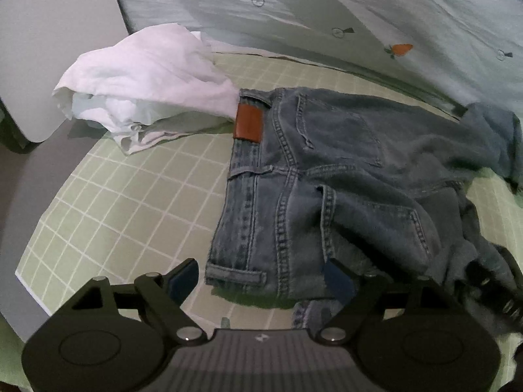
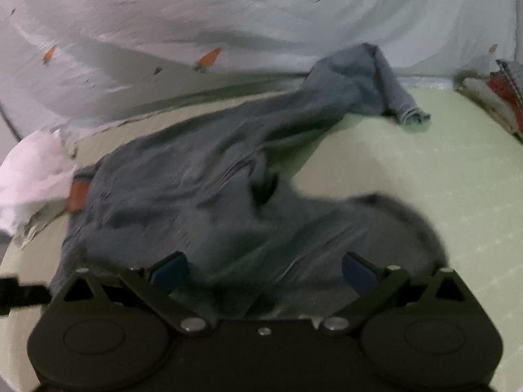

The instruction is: Fold clothes

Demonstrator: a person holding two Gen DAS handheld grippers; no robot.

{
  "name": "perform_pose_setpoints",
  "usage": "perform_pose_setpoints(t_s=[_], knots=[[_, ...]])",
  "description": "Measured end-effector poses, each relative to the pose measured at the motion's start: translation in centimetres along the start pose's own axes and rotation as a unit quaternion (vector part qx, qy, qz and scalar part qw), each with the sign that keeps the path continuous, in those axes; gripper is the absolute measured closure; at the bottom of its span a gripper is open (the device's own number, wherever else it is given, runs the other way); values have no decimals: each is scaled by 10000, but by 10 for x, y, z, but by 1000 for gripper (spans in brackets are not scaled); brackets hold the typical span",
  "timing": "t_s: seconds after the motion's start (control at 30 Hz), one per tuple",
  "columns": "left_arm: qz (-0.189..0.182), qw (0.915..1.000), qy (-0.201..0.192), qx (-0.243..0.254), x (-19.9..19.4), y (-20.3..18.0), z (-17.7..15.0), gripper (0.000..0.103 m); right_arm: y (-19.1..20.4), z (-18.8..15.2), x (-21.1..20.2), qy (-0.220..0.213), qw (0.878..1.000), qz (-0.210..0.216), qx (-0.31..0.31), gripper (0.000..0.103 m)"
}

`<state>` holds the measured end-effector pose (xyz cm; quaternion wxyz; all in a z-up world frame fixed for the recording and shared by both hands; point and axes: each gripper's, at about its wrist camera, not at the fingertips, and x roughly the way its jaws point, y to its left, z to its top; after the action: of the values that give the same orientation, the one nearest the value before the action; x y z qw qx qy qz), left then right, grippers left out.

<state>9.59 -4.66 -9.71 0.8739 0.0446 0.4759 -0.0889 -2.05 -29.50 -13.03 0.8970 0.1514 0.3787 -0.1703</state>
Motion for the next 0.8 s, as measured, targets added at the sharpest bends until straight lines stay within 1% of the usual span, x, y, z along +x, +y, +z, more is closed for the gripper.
perform_pose_setpoints(t_s=[0.07, 0.1, 0.2, 0.27, 0.33, 0.37, 0.4, 0.43, 0.5, 0.57, 0.67, 0.8], knots=[[-27, 10000, -24, 34, -2, 4, -5, 18, 7, -13, 2, 171, 9997, 162, -12, 1], [-35, 10000, -43, 35, -4, 6, -8, 18, 9, -18, 5, 268, 9991, 325, 28, 2], [-36, 9999, -104, 46, -10, 12, -15, 18, 14, -30, 18, 593, 9946, 841, 103, 13], [-2, 9999, -152, 44, -14, 17, -17, 18, 15, -36, 25, 778, 9930, 887, 96, 21], [-2, 9999, -157, 1, -17, 21, -20, 18, 11, -38, 27, 863, 9917, 947, 118, 44], [-11, 9999, -147, -25, -17, 22, -21, 18, 8, -38, 28, 900, 9910, 981, 128, 48], [-18, 9999, -137, -44, -18, 23, -22, 18, 5, -38, 26, 882, 9907, 1029, 117, 65], [-19, 9999, -131, -67, -19, 23, -23, 18, 1, -37, 23, 827, 9906, 1087, 91, 73], [-21, 9998, -151, -106, -22, 22, -25, 18, -7, -34, 13, 682, 9912, 1137, 58, 78], [-42, 9997, -178, -148, -24, 22, -26, 18, -22, -26, -3, 461, 9919, 1182, 61, 80], [-42, 9996, -200, -190, -27, 17, -28, 18, -46, -7, -31, 17, 9932, 1158, 130, 82], [-3, 9994, -167, -298, -25, 11, -29, 18, -92, 24, -69, -627, 9928, 974, 303, 82]])
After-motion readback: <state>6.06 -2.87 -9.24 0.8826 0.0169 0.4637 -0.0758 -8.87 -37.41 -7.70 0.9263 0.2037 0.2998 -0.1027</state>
